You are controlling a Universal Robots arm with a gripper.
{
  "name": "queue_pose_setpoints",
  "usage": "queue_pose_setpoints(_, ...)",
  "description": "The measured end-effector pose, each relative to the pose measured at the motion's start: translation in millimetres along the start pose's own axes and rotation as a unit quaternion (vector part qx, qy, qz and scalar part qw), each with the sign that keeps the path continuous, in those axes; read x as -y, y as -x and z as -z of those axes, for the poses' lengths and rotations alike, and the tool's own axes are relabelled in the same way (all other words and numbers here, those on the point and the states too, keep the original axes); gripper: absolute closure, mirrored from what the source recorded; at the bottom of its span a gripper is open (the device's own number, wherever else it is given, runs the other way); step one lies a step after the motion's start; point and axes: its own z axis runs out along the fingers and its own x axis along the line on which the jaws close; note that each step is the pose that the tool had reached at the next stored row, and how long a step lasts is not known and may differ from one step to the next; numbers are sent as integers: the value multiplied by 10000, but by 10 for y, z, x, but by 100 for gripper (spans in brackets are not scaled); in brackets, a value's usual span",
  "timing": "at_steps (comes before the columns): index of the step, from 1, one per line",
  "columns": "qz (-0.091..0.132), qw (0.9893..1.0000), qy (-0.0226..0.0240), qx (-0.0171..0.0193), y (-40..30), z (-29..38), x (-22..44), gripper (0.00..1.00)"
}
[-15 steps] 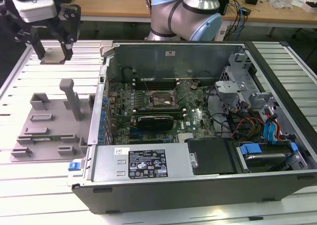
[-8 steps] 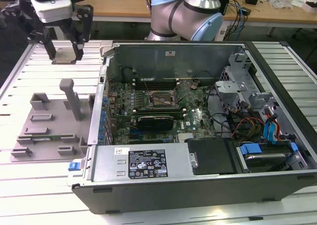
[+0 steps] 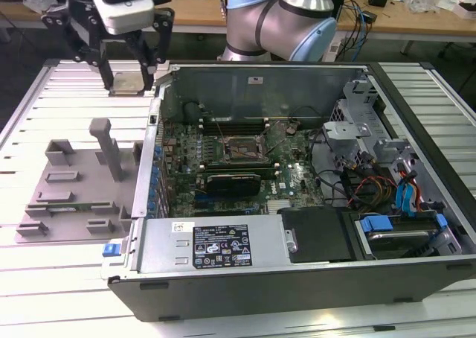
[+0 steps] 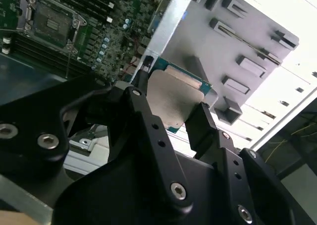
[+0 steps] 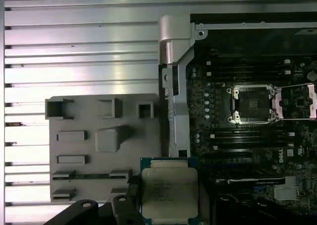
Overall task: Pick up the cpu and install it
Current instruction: 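Pick up the cpu and move it towards the insertion slot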
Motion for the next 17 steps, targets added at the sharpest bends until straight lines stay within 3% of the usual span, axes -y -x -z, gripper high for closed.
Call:
queue_pose_setpoints(6, 1, 10000, 0, 0, 307, 0, -9, 45)
queue_pose_setpoints(9, 1, 10000, 0, -2, 424, 0, -12, 45)
queue_pose_setpoints(13, 0, 10000, 0, -11, 789, 0, -23, 45)
queue_pose_setpoints(17, 0, 10000, -1, -30, 1217, 0, -35, 45)
